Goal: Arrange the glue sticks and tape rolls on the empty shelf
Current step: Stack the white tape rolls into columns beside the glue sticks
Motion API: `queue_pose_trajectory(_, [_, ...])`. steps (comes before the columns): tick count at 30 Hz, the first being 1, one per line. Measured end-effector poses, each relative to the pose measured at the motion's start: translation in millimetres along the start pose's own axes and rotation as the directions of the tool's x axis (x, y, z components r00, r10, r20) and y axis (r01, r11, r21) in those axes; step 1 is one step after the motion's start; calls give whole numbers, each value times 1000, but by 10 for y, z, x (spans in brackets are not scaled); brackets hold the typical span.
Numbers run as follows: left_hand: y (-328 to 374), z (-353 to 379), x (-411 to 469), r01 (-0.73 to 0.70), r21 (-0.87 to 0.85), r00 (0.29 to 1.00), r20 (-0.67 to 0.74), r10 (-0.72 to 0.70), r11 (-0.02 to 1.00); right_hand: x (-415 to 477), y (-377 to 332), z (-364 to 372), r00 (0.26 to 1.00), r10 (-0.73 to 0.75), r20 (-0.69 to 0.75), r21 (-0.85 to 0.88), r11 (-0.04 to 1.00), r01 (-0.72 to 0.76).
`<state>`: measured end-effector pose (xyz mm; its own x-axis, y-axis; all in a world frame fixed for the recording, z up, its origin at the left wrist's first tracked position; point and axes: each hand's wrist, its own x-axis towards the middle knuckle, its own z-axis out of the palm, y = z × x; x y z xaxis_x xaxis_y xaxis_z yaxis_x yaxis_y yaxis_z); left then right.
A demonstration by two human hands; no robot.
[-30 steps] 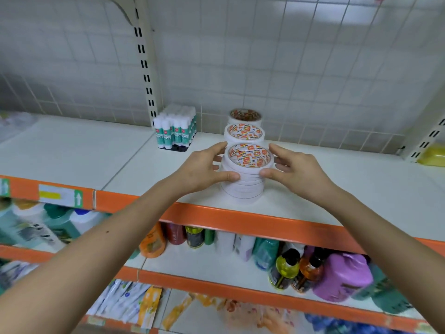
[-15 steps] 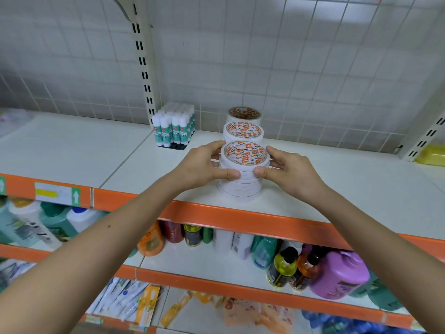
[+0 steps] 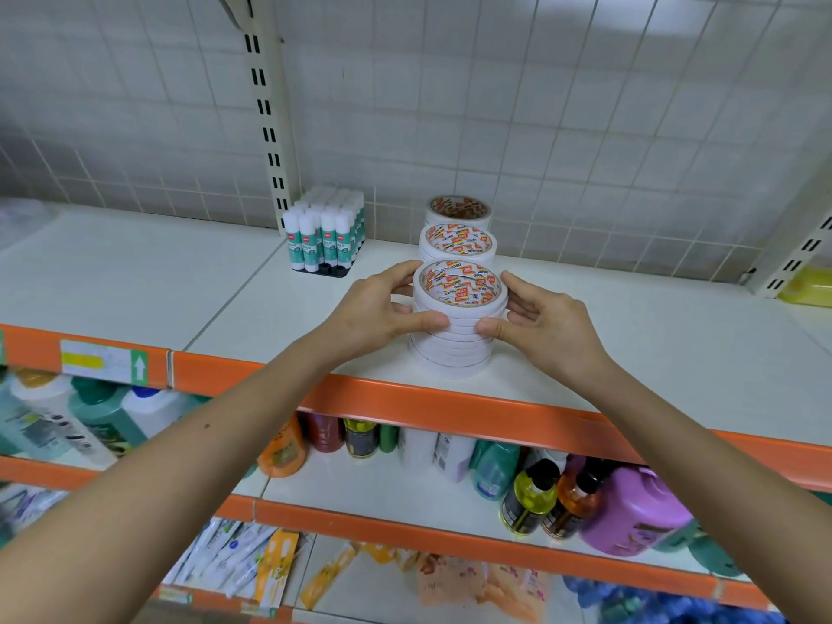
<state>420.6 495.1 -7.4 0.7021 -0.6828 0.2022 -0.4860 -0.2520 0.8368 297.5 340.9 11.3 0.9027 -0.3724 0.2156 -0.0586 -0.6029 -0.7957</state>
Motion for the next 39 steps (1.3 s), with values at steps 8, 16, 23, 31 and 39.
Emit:
queue_pose_trajectory(8, [-8,72,-25,-37,66,999,-27,39,997,-31,48,127,999,47,-9,-42,998,-48])
queue_pose_trajectory(16, [28,72,-55,-11,132,1000,7,10,991,-58,102,250,996,85,23,-45,995,-84])
queue_pose_trajectory(23, [50,64,-74,-47,75,998,46,43,996,-76,87,287,997,76,12,-132,988,-74])
queue_pose_trajectory(31, [74,55,-89,-28,49,999,45,25,998,-85,38,259,991,127,29,-138,983,-122])
queue_pose_trajectory(39, [87,29,-76,-1,53,998,65,-2,999,-90,35,338,988,152,27,-34,988,-151])
